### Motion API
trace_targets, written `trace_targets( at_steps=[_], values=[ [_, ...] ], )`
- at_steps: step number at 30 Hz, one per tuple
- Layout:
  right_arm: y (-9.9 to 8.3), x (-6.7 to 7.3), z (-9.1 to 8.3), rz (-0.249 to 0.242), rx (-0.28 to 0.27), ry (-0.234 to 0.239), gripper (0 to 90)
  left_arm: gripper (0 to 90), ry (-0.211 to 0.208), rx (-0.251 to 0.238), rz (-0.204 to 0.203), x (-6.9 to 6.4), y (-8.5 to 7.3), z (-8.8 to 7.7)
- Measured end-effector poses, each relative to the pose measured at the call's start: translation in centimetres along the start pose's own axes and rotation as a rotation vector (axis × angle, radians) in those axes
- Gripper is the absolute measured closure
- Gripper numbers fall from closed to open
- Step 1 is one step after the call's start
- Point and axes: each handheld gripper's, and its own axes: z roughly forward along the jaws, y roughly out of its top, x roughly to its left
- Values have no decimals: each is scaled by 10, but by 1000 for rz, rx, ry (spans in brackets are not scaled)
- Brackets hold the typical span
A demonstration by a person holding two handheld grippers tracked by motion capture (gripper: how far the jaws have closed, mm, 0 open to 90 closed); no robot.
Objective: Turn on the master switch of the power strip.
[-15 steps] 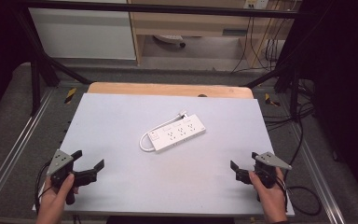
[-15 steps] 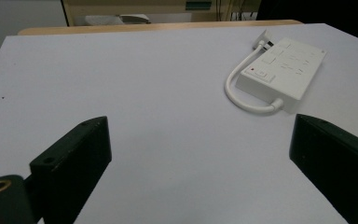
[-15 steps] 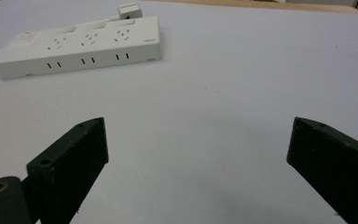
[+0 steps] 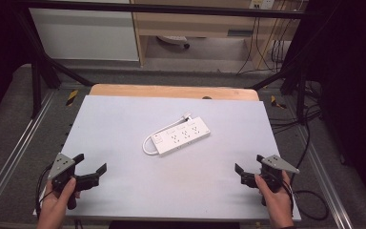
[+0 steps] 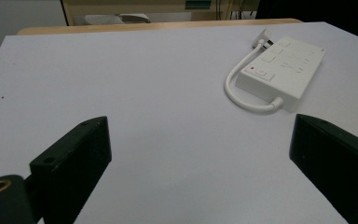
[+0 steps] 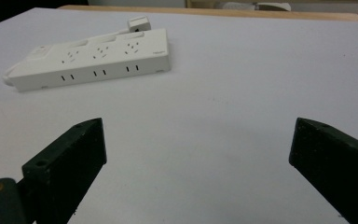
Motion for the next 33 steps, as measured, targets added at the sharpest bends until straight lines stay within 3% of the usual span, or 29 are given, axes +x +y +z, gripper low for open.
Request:
trace_targets(
  at_steps=[9,21,33],
  values=[
    [4,2,2,23,-19,29,51,55,-6,4,6,-1,-1,0],
    [32,13,16,-48,-26,84,44,55,0,16,4,-1,-1,1],
    [65,29,35,-99,-52,103,29,55,2,16,9,-1,-1,1]
  ],
)
